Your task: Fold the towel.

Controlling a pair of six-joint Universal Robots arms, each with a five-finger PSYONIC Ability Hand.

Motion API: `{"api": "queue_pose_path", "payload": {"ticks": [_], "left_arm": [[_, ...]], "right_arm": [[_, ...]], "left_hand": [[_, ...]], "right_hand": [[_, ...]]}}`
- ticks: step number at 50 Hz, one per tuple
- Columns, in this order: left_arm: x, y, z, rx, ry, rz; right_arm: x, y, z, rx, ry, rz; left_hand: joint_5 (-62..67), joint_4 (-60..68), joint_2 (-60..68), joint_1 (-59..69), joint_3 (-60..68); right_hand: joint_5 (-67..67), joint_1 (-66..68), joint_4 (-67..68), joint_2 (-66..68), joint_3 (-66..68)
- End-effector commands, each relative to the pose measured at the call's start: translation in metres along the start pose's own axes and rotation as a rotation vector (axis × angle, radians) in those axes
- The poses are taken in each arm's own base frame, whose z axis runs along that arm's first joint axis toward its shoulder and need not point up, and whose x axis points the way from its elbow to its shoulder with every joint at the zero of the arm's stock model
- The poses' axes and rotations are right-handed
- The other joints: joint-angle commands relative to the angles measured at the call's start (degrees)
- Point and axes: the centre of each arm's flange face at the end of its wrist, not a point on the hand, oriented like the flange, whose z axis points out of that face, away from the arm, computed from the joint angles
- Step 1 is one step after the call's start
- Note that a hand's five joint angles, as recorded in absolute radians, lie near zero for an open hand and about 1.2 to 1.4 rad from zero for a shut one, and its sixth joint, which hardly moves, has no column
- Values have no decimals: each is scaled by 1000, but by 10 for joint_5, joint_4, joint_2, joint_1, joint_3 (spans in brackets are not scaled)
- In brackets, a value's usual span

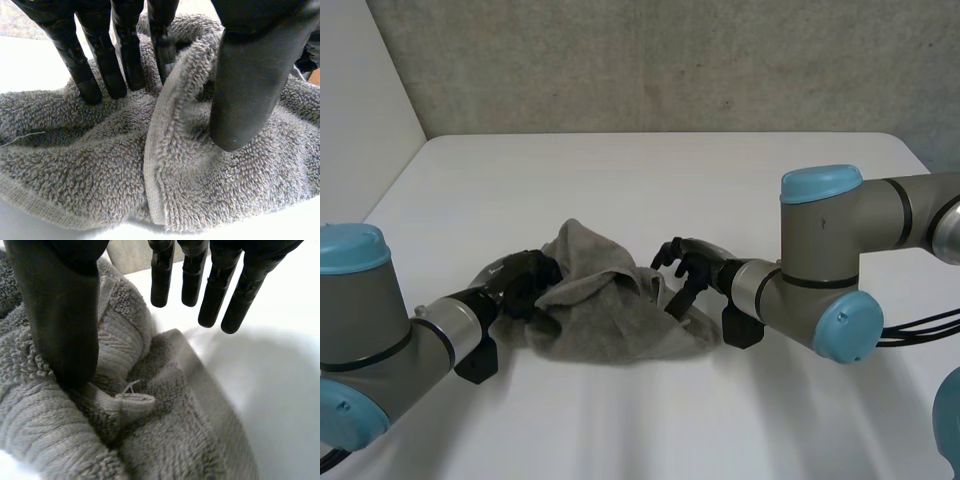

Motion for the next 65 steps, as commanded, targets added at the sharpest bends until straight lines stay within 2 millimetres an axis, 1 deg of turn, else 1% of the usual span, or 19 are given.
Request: {"api": "queue_pose_path", "payload": {"ticks": [1,17,22,24,26,29,32,33,35,36,37,38,44,47,53,57,58,62,65], "left_arm": [[-2,1,-1,-4,-9,-3],[-4,3,-6,-13,-15,-11],[-4,2,-5,-9,-14,-6],[-4,0,-4,-1,-12,-3],[-4,-5,-2,15,-11,1],[-8,-27,6,87,-11,24],[-9,-66,18,204,1,85],[-6,-91,22,274,10,134],[-1,-117,24,350,18,198],[5,-145,23,431,22,270],[5,-145,23,432,22,270],[12,-174,20,524,27,332],[48,-276,-17,866,47,471],[58,-294,-30,934,56,490],[58,-287,-35,908,48,481],[36,-230,-14,715,25,444],[35,-229,-14,715,24,444],[-5,-153,2,461,-37,357],[-27,-104,1,305,-57,298]], "right_arm": [[-4,2,-6,-53,-10,7],[-5,5,-8,-55,14,8],[-2,9,1,-21,65,-18],[-1,5,7,25,68,-36],[-5,-5,9,66,48,-59],[-18,-40,9,187,17,-152],[-39,-96,-5,378,-3,-308],[-39,-97,-6,379,-3,-309],[-63,-157,-33,605,-4,-455],[-63,-158,-33,606,-4,-456],[-77,-184,-50,721,0,-516],[-89,-206,-67,825,1,-563],[-115,-244,-109,1048,6,-634],[-123,-249,-120,1096,0,-639],[-117,-240,-114,1015,39,-701],[-102,-215,-91,847,73,-805],[-92,-198,-78,745,80,-864],[-51,-135,-46,389,83,-966],[-26,-102,-44,227,84,-969]], "left_hand": [[64,63,62,69,68],[249,248,247,254,253],[385,385,383,390,389],[385,385,383,390,389],[385,385,383,390,389],[385,385,383,390,389],[385,385,383,390,389],[385,385,383,390,389],[385,385,383,390,389],[385,385,383,390,389],[385,385,383,390,389],[385,385,383,390,389],[385,385,383,390,389],[385,385,383,390,389],[385,385,383,390,389],[385,385,383,390,389],[385,385,383,390,389],[385,385,383,390,389],[385,385,383,390,389]], "right_hand": [[-29,-29,-39,-33,-36],[-39,-39,-49,-44,-46],[250,250,241,246,243],[554,554,545,550,547],[555,556,546,551,549],[555,556,546,551,549],[555,556,546,551,549],[555,556,546,551,549],[555,556,546,551,549],[555,556,546,551,549],[555,556,546,551,549],[555,556,546,551,549],[555,556,546,551,549],[555,556,546,551,549],[555,556,546,551,549],[555,556,546,551,549],[555,556,546,551,549],[555,556,546,551,549],[555,556,546,551,549]]}}
